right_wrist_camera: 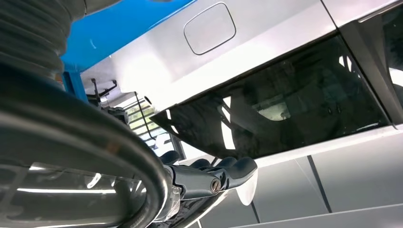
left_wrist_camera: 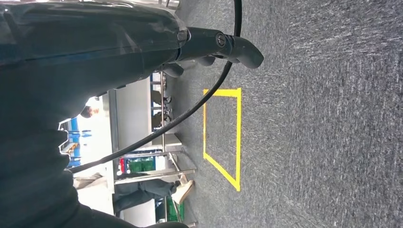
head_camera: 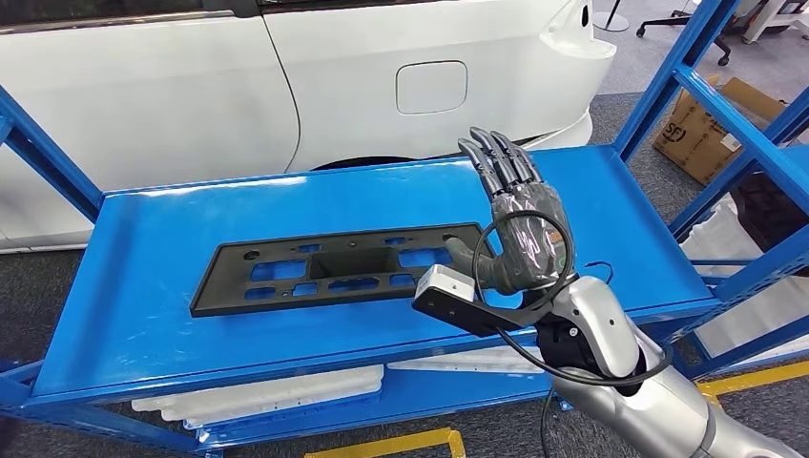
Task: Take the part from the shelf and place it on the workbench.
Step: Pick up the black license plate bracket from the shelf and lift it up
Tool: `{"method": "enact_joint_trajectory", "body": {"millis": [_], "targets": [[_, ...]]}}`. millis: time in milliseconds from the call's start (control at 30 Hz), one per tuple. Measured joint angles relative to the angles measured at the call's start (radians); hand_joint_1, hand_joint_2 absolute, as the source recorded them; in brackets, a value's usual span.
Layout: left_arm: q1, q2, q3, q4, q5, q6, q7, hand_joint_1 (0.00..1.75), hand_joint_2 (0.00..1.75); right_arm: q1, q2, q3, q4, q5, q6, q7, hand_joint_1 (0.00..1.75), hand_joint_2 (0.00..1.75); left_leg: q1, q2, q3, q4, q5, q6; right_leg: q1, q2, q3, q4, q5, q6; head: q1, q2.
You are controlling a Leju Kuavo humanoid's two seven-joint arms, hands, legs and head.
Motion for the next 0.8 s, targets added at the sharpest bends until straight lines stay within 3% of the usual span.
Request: {"method": "enact_joint_trajectory", "body": {"millis": [800], "targets": [[0.0,-0.004,0.035,0.0,0.027,0.015,-0.001,0.0,1.75,0.295,-0.031,-0.11,-0.122,-0.014,-0.003,0.019,0.0,1.75,0.0,0.0,0.0,0.0,0.0,0.0,0.0,0.0,0.0,0.0,0.0,0.0,0.0,0.0]]}}
